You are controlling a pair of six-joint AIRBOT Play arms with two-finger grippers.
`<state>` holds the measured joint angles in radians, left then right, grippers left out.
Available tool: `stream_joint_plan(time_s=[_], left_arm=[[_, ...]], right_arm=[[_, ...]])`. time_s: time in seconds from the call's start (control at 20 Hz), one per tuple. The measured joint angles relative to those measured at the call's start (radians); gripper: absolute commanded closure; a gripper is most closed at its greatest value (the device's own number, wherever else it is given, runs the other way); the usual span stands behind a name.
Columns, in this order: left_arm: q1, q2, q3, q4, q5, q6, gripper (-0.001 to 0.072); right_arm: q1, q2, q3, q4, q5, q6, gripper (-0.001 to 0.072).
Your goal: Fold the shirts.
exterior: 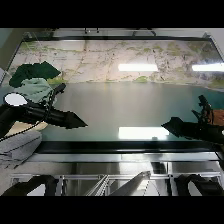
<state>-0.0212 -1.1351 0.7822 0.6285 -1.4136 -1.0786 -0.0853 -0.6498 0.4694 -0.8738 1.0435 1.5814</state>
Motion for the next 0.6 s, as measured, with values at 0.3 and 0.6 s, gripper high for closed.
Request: stream_joint_plan(time_s=[0.3, 0.6], left_arm=[[0.004, 0.001, 0.006, 0.006, -0.002, 0.0, 0.0701], [0.111, 0.001, 0.171, 0.049, 0.01, -0.068, -0.0013]], right_arm=[[0.0, 0.0, 0.0, 0.0, 0.0, 0.0, 0.0694], [0.0, 0.0, 0.0, 0.0, 0.0, 0.0, 0.0694]])
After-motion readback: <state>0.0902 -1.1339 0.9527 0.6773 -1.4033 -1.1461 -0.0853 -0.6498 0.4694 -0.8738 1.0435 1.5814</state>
